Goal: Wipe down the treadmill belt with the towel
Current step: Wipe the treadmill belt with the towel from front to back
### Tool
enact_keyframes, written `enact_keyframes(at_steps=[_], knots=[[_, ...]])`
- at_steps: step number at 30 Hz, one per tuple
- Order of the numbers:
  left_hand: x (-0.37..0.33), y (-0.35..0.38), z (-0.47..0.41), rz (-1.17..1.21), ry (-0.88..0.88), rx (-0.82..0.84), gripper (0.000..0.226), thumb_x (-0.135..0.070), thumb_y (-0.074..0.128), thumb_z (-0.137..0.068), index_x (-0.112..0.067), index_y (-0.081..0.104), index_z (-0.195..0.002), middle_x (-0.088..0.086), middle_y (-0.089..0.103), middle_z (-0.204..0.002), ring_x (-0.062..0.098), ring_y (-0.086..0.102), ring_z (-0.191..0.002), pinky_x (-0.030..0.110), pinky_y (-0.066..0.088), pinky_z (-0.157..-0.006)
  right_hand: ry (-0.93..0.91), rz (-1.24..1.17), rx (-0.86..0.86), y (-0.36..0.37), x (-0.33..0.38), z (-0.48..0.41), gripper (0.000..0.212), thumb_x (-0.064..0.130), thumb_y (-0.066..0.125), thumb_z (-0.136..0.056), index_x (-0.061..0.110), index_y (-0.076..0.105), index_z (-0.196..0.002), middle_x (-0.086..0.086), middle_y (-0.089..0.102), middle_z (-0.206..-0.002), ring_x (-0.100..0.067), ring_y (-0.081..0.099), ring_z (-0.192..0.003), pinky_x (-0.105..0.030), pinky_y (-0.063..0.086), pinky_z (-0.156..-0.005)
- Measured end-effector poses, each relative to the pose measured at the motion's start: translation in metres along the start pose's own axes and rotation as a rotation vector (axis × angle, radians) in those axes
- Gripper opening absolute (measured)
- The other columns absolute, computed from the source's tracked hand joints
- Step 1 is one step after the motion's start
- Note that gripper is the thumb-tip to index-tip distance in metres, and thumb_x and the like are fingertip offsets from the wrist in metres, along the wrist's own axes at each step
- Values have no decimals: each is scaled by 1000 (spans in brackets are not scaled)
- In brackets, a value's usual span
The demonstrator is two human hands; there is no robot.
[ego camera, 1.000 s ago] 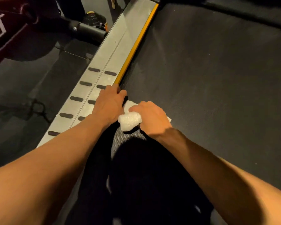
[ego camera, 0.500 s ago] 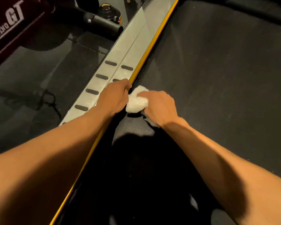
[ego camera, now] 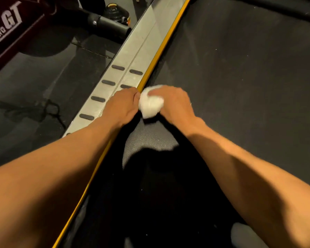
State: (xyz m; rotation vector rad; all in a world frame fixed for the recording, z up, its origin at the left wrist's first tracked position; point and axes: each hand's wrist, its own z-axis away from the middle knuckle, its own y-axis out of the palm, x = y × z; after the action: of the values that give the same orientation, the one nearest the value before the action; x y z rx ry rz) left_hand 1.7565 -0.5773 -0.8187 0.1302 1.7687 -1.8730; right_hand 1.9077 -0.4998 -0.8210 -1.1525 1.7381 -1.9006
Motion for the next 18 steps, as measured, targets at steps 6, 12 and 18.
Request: enact_keyframes(at_steps=[6,12,18], knots=[[-1,-11,6,-129,43,-35,31,-19,45,-96,-14,61,-122,11,54,-121,29,51,-111,41,46,-88,162,-162,4,15,-9,6,61,-10,49,-80,18,54,-134,-12,63,-123,-32,57,-111,-39,41,-94],[10,-12,12,-214,115,51,36,-25,52,-90,-13,56,-125,11,47,-133,31,49,-115,46,49,-89,-26,-194,132,31,17,39,40,3,59,-84,21,65,-120,-4,65,-123,-27,58,-113,-34,41,-99],[23,-19,14,-393,223,175,54,-19,60,-87,-14,43,-137,13,37,-145,35,50,-116,47,51,-88,171,-185,23,14,-21,-1,47,4,49,-90,21,54,-134,-5,56,-134,-23,51,-122,-19,30,-96]])
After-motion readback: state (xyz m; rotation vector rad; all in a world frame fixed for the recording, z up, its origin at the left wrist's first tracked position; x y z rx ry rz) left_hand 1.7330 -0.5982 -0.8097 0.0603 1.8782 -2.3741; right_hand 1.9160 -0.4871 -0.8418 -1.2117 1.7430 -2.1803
